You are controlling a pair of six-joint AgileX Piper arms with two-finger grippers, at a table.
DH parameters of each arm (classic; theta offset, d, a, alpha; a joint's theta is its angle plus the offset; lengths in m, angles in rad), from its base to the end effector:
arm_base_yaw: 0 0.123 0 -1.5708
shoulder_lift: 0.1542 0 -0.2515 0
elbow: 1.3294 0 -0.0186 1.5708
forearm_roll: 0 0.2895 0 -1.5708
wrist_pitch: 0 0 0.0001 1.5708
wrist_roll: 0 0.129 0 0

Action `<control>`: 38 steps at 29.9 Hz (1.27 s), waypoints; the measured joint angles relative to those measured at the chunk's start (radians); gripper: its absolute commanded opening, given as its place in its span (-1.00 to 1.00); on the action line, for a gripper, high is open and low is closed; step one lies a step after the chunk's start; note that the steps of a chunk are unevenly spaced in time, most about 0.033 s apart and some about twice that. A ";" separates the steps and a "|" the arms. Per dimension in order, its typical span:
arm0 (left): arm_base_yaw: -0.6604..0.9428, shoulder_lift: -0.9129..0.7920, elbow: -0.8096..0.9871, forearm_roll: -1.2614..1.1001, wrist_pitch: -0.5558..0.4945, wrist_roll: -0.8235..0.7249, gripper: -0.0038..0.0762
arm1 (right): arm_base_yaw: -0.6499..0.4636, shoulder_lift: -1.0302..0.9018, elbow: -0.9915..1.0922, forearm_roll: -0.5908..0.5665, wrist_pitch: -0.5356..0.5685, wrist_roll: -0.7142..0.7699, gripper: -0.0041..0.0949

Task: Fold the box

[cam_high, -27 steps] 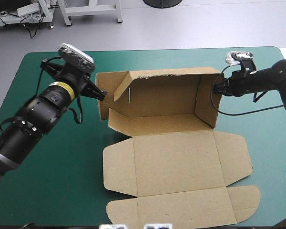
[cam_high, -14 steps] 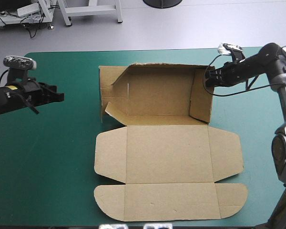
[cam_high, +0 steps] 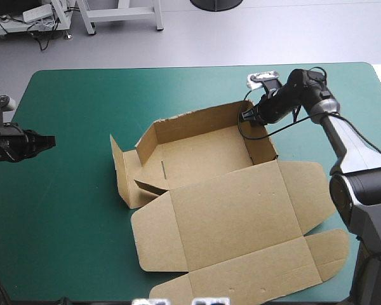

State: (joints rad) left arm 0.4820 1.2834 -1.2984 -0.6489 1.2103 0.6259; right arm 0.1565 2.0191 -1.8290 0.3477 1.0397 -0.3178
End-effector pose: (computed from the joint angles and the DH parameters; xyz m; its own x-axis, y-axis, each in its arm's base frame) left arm 0.3064 0.0780 0.3292 -0.7521 -0.0617 -0.6561 0.1554 0.9510 -0.2675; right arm 0.4747 0.1133 0.2082 -0.8412 -0.2642 -0.4717 -0.3946 0.8965 0.2016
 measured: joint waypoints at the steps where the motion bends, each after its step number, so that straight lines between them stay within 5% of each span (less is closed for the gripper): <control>1: 0.000 0.000 0.000 -0.002 0.000 0.004 -0.87 | 0.010 0.007 0.007 -0.024 0.011 0.000 -0.16; 3: 0.000 0.000 0.000 -0.003 -0.001 0.008 -0.87 | 0.017 0.015 0.009 -0.037 0.012 0.000 -0.02; 12: 0.000 0.000 0.000 -0.003 -0.001 0.011 -0.87 | 0.017 0.015 -0.025 -0.045 0.002 0.000 -0.02; 24: 0.000 -0.001 0.000 -0.004 -0.002 0.013 -0.87 | 0.017 -0.003 -0.331 -0.089 0.193 0.069 -0.02; 38: 0.000 -0.001 0.000 -0.047 -0.002 0.017 -0.87 | 0.017 -0.139 -0.029 -0.097 0.205 0.067 -0.02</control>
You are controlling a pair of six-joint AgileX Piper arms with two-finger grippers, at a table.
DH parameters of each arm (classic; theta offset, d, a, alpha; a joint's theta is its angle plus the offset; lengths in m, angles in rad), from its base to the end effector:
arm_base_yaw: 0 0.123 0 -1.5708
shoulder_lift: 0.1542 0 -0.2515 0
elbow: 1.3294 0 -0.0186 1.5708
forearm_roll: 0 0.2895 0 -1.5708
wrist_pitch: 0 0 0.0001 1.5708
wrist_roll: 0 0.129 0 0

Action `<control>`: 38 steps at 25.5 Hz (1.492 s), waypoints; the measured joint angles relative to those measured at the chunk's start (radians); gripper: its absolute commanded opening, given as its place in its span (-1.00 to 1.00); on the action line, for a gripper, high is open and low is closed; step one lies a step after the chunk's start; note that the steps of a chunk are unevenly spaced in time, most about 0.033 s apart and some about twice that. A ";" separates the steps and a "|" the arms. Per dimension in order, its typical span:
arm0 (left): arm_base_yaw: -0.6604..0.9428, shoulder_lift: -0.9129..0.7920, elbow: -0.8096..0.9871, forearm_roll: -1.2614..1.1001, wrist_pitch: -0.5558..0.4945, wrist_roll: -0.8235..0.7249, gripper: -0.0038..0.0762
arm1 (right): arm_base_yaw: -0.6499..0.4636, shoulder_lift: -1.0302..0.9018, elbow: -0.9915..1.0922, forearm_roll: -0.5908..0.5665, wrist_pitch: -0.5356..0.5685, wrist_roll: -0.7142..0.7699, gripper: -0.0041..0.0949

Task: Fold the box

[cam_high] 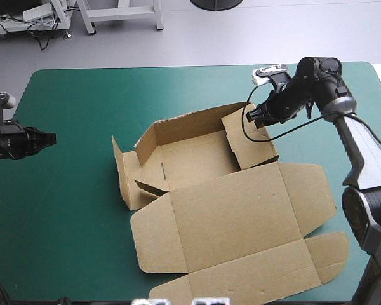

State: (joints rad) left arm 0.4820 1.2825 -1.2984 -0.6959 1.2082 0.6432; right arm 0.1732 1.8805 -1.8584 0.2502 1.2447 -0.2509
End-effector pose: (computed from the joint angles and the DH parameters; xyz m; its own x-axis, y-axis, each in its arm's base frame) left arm 0.3082 0.0740 0.3331 -0.7335 -0.0696 -0.6761 0.1782 0.9402 -0.2901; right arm 0.4371 0.1072 0.2698 -0.8506 -0.3150 -0.4211 -0.4067 0.9016 0.1471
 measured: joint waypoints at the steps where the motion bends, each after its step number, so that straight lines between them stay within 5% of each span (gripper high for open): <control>1: 0.000 0.000 0.000 -0.004 0.000 0.001 -0.87 | 0.000 0.000 0.014 0.000 -0.001 -0.005 -0.02; 11: 0.000 0.000 0.000 -0.011 0.001 0.002 -0.87 | 0.000 0.037 0.068 0.037 -0.005 -0.042 -0.08; 17: 0.000 0.000 0.000 -0.026 0.002 0.002 -0.87 | 0.000 0.114 0.068 0.067 -0.014 -0.045 -0.94; 28: 0.000 0.000 0.000 -0.045 -0.057 0.002 -0.87 | -0.003 0.117 0.009 0.079 -0.031 -0.003 -0.91; 38: 0.000 0.054 0.000 -0.215 -0.167 0.051 -0.87 | -0.003 -0.218 -0.355 0.024 0.005 0.064 -0.92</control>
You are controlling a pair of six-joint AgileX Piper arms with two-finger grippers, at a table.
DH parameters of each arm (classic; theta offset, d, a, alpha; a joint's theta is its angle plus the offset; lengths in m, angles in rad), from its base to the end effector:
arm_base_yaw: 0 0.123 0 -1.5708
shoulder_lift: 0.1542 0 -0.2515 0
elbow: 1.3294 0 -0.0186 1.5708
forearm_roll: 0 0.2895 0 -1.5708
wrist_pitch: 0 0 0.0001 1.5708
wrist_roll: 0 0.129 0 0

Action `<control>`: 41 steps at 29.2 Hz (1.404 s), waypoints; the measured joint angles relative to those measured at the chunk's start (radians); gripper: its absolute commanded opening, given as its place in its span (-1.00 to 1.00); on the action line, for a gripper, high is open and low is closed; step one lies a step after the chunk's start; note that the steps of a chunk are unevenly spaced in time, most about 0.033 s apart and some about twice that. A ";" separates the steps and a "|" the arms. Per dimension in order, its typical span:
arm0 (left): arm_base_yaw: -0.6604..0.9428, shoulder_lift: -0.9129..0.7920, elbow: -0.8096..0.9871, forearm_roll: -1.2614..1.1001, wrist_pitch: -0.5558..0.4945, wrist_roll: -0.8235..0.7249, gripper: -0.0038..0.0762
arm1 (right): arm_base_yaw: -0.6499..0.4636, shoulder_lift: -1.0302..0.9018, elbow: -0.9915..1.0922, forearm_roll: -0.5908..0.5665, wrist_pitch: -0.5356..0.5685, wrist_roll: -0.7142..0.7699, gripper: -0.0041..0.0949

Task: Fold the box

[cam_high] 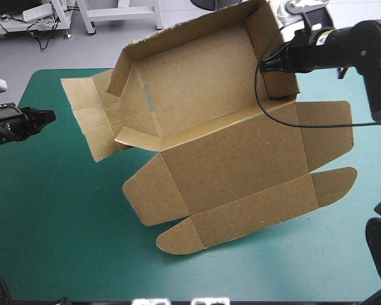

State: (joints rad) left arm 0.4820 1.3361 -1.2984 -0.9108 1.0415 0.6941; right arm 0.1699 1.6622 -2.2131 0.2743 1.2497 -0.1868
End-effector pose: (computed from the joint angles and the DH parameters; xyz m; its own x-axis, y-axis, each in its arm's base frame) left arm 0.3388 0.0779 0.3416 -0.5942 -0.2143 -0.7752 0.1699 0.9087 -0.3814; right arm 0.3743 0.0979 0.4839 -0.5173 -0.1849 -0.8356 -0.4253 0.9028 0.0635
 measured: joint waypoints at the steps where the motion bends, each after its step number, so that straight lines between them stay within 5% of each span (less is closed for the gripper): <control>1: 0.000 0.014 0.000 -0.034 0.000 0.019 -0.87 | 0.000 -0.032 -0.015 -0.017 0.000 0.009 -0.91; 13: 0.000 0.108 0.000 -0.370 0.163 0.159 -0.87 | 0.000 -0.228 -0.023 -0.043 0.002 0.063 -0.92; 23: -0.096 0.118 0.000 -0.481 0.166 0.176 -0.87 | 0.000 -0.208 -0.026 0.053 0.002 0.064 -0.91; 41: -0.209 0.060 0.000 -0.616 0.165 0.202 -0.87 | 0.000 -0.085 -0.026 0.051 0.002 0.064 -0.91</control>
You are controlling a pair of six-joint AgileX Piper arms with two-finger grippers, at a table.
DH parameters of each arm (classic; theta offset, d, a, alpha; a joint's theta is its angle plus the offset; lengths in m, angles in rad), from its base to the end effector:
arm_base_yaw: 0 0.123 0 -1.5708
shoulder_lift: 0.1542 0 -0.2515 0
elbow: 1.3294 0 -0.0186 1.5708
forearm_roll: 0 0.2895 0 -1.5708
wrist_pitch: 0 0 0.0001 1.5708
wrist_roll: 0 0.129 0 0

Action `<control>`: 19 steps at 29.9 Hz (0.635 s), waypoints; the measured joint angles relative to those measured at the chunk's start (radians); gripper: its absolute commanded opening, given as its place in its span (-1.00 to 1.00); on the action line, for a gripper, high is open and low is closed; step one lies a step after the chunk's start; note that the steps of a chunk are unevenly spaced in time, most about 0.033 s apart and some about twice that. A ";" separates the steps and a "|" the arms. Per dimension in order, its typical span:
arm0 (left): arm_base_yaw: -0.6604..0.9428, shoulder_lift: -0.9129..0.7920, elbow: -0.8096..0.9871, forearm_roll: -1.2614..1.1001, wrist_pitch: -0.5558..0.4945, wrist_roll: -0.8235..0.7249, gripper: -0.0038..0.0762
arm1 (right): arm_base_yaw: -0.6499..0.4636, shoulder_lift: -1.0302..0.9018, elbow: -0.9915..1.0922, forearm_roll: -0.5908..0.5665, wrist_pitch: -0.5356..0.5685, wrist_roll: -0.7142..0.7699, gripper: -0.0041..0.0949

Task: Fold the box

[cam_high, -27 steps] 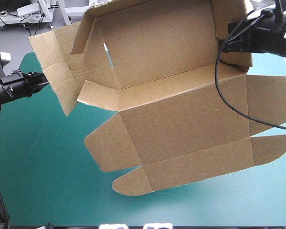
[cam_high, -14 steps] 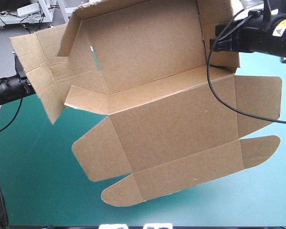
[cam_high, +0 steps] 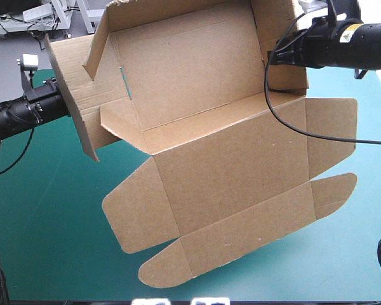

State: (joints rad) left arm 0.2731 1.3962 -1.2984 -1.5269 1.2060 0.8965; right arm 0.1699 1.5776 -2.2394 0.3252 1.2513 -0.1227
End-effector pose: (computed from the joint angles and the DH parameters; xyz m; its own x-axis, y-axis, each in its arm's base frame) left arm 0.3507 -0.0268 0.3842 -0.5189 -0.3408 -0.7839 0.6139 0.4895 -0.6192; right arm 0.3367 0.0975 0.5245 -0.4529 -0.0943 -0.8866 -0.4333 0.8923 0.1264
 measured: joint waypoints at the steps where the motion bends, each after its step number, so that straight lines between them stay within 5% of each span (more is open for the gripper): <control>1: 0.000 -0.006 0.000 0.000 0.000 0.000 -0.87 | 0.000 0.006 0.000 0.000 0.000 0.000 -0.91; 19: -0.001 -0.055 0.000 -0.007 0.010 0.002 -0.87 | 0.000 0.072 0.003 0.028 -0.002 -0.001 -0.91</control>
State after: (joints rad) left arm 0.2723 1.3412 -1.2984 -1.5338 1.2163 0.8987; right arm 0.1699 1.6500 -2.2366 0.3533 1.2495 -0.1237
